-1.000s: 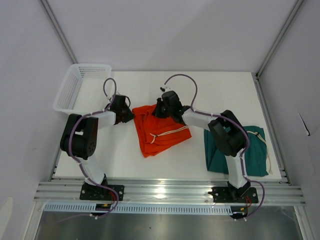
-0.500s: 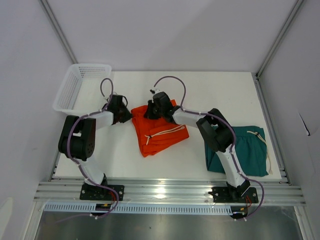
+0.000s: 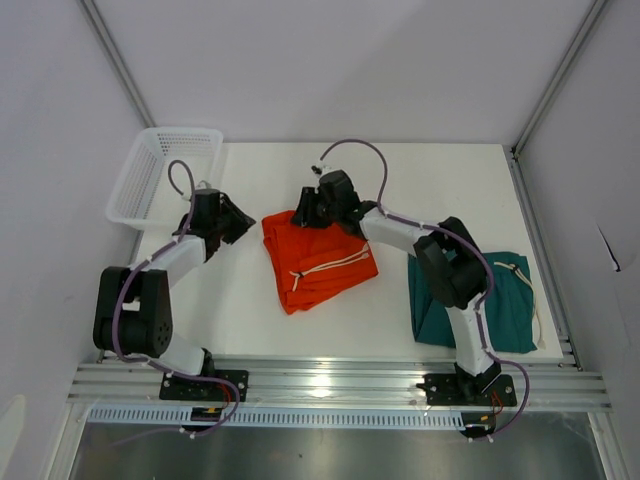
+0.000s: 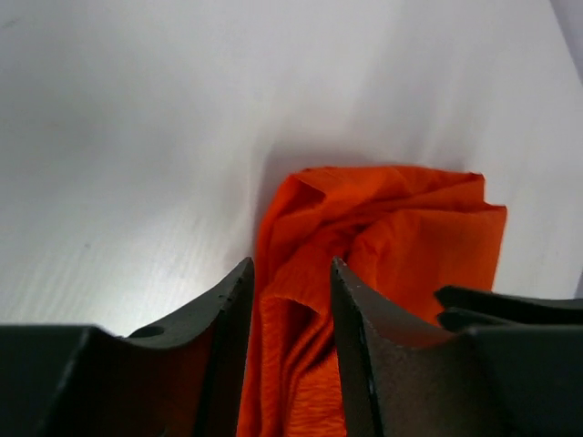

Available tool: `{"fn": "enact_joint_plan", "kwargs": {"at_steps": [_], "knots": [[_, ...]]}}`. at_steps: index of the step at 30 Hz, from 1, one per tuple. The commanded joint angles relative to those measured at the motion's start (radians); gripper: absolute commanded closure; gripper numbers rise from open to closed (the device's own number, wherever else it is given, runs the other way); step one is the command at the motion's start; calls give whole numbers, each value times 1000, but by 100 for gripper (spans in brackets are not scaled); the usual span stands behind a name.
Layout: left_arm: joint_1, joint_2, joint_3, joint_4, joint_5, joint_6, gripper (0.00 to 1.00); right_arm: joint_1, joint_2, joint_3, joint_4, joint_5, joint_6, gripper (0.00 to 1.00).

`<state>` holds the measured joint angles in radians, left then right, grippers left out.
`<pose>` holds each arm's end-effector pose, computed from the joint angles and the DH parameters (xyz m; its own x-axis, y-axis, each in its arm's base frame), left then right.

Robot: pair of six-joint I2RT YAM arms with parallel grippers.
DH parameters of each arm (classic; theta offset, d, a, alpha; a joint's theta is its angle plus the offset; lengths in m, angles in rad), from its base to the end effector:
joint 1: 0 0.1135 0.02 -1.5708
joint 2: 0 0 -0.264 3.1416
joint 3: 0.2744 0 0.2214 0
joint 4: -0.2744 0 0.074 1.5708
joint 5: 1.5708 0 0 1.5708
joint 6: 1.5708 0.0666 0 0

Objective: Fold and stack the shorts
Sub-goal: Fold the shorts, then neatly place the folded shorts to the corner

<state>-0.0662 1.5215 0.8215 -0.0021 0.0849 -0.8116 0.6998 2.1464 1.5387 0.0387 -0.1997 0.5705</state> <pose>0.3147 -0.0265 0.1951 -0.5383 -0.6887 -0.4858 -0.3776 0.7124 -0.5915 0.3665 0.3259 0.1875 -0.7568 0.0547 -0.6513 -0.4163 0.7279 0.5449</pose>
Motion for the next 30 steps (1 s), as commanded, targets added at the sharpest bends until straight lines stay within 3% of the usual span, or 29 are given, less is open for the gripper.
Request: {"fn": "enact_joint_plan", "kwargs": {"at_steps": [1, 5, 6, 11, 16, 23, 30], "knots": [[-53, -73, -8, 16, 39, -14, 57, -48, -151, -20, -28, -17, -21, 57], [-119, -125, -21, -33, -5, -3, 45, -112, -203, -69, -89, -30, -40, 52], [-144, -136, -24, -36, -13, -1, 42, -141, -209, -80, -101, -32, -44, 46], [-219, -167, -36, -42, -39, 8, 42, -243, -200, -100, -134, -107, -75, 42], [-251, -133, -15, -3, -13, 11, 50, -322, -151, -75, -132, -184, -83, 42], [-251, 60, 85, -3, 21, 20, 66, -358, -24, 17, -134, -257, -78, 42], [-225, 225, 84, 39, -2, 22, 73, -379, 84, 60, -73, -334, -32, 41]]}}
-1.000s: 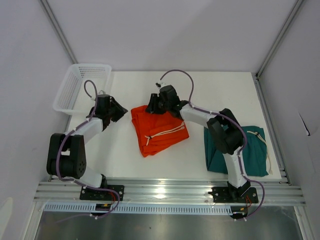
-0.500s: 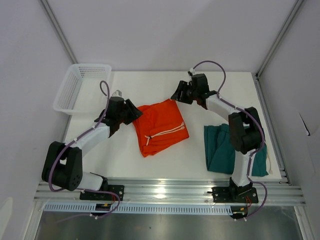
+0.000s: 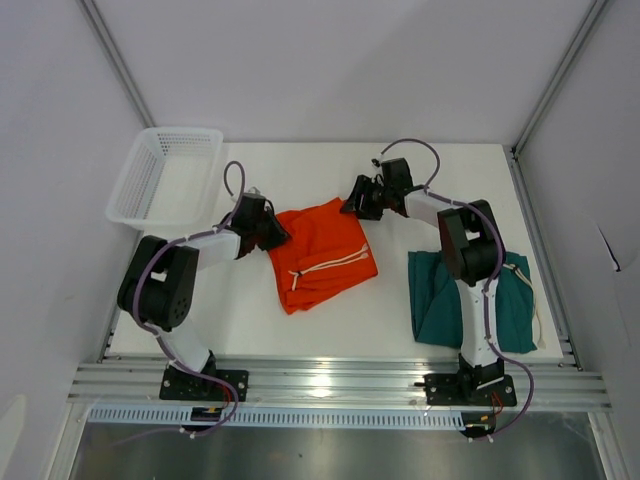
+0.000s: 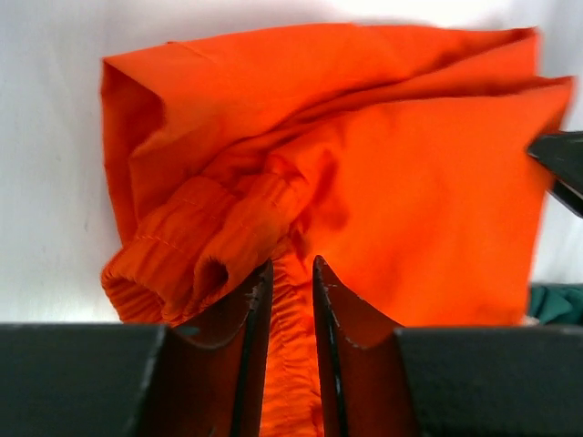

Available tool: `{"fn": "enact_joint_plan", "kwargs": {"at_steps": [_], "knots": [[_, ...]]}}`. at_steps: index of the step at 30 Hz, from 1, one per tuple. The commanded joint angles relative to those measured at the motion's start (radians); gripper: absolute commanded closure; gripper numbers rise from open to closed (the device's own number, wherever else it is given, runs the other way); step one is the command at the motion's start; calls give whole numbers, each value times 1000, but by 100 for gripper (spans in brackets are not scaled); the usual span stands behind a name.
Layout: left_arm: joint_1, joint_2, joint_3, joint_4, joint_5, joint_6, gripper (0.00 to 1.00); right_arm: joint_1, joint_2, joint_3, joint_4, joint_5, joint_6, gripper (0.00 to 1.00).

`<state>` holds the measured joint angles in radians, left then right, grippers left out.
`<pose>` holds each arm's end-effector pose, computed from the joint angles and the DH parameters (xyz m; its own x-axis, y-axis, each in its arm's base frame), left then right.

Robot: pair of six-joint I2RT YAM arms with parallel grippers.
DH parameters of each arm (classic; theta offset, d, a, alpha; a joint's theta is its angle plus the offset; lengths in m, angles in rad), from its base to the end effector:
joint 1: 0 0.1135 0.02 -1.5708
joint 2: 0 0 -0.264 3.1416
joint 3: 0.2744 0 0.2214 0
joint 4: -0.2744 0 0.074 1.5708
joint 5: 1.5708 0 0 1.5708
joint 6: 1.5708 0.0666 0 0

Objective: Fold and stack the shorts
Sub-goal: Neatly place the folded shorts to the corner

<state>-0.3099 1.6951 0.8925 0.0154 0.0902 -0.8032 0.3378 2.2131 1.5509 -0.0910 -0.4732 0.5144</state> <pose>0.3248 -0.1103 0.1645 -0.7306 -0.5185 -0.4442 -0.2325 0.8006 -0.5522 0.4431 0.1878 0.1500 -0.8613 0.1617 -0.4817 -0.2124 0.7467 0.6303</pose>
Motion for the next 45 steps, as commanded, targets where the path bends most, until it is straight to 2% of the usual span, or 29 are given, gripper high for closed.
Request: {"fn": "enact_joint_plan", "kwargs": {"at_steps": [1, 6, 12, 15, 18, 19, 22, 26, 28, 31, 32, 33, 34, 35, 36, 37, 38, 39, 41, 42, 45], "knots": [[29, 61, 2, 53, -4, 6, 73, -20, 29, 48, 68, -65, 39, 40], [77, 120, -47, 123, 46, 15, 76, -43, 80, 84, 114, -119, 64, 37], [77, 123, -9, 100, 17, 67, 78, -52, 129, 101, 201, -209, 134, 43], [77, 129, 55, 43, -7, 111, 78, -49, 145, 97, 230, -238, 165, 50], [77, 144, 108, -3, -30, 140, 78, -48, 135, 66, 272, -246, 193, 67], [78, 146, 114, -5, -32, 147, 78, -45, 128, 51, 295, -246, 194, 78], [78, 155, 126, -8, -40, 157, 77, -43, 76, -18, 301, -236, 193, 95], [78, 175, 160, -57, -30, 193, 77, -28, -56, -179, 294, -170, 165, 99], [78, 193, 195, -71, -17, 226, 77, -7, -169, -320, 287, -128, 144, 100], [74, 195, 195, -60, -3, 254, 77, 90, -333, -515, 251, 19, 116, 100], [71, 187, 188, -27, 6, 269, 77, 160, -372, -564, 251, 86, 122, 100], [66, 178, 172, -2, 23, 282, 77, 199, -401, -609, 247, 109, 128, 96], [51, 163, 163, 21, 35, 291, 76, 242, -446, -674, 241, 125, 133, 71], [43, 156, 166, 24, 42, 314, 76, 278, -460, -696, 228, 140, 130, 59], [23, 152, 174, 24, 49, 326, 75, 338, -470, -706, 168, 183, 124, 40], [11, 141, 186, 23, 55, 335, 75, 354, -490, -716, 137, 206, 121, 33], [2, 133, 189, 17, 65, 351, 73, 360, -503, -722, 117, 217, 108, 30], [-14, 126, 197, 17, 75, 354, 70, 359, -518, -729, 97, 216, 101, 23], [-23, 89, 200, 17, 91, 354, 64, 357, -570, -717, 44, 232, 64, 16], [-27, 74, 197, 14, 97, 351, 57, 351, -584, -704, 7, 249, 47, 5], [-29, 2, 201, -8, 80, 329, 41, 307, -587, -622, -48, 229, -19, 3]]}}
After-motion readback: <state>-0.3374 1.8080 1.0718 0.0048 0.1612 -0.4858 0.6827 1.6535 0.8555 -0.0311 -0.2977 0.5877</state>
